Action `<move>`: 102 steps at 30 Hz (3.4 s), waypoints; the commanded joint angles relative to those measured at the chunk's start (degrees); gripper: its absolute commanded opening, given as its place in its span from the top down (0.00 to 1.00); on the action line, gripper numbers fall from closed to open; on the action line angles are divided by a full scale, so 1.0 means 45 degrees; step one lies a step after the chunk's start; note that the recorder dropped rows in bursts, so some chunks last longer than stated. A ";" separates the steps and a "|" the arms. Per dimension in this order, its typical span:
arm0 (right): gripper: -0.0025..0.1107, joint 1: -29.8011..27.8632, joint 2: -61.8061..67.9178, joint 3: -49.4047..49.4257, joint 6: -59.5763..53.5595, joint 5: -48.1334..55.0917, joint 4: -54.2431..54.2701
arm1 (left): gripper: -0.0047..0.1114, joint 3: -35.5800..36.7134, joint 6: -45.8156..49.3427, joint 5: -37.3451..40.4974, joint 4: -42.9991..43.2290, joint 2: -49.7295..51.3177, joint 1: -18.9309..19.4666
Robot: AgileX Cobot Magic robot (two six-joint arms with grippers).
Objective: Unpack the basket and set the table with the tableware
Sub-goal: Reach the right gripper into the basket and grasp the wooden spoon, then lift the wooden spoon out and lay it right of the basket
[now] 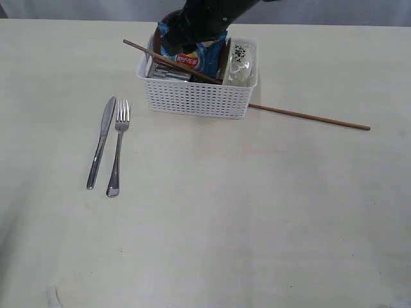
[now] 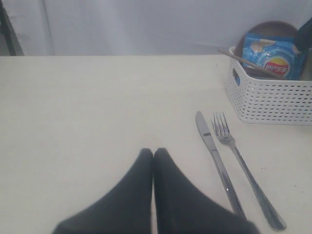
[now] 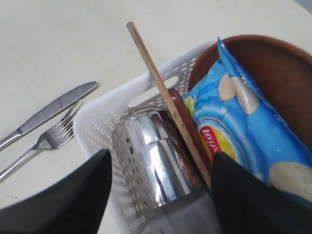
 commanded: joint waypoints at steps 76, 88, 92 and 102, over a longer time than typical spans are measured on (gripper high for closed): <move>0.79 -0.0180 0.0086 0.0140 0.1370 0.1007 -0.2602 | 0.96 0.0041 -0.0053 -0.0136 0.0115 -0.0033 0.0024; 0.50 0.0247 0.1005 0.0140 -0.0200 -0.0901 -0.2361 | 0.96 0.0041 -0.0053 -0.0136 0.0115 -0.0033 0.0024; 0.50 0.0360 0.1375 0.0140 -0.0227 -0.1742 -0.2269 | 0.96 0.0041 -0.0053 -0.0136 0.0115 -0.0033 0.0024; 0.66 0.0390 0.2158 0.0140 -0.0227 -0.2481 -0.2425 | 0.96 0.0041 -0.0053 -0.0136 0.0115 -0.0033 0.0024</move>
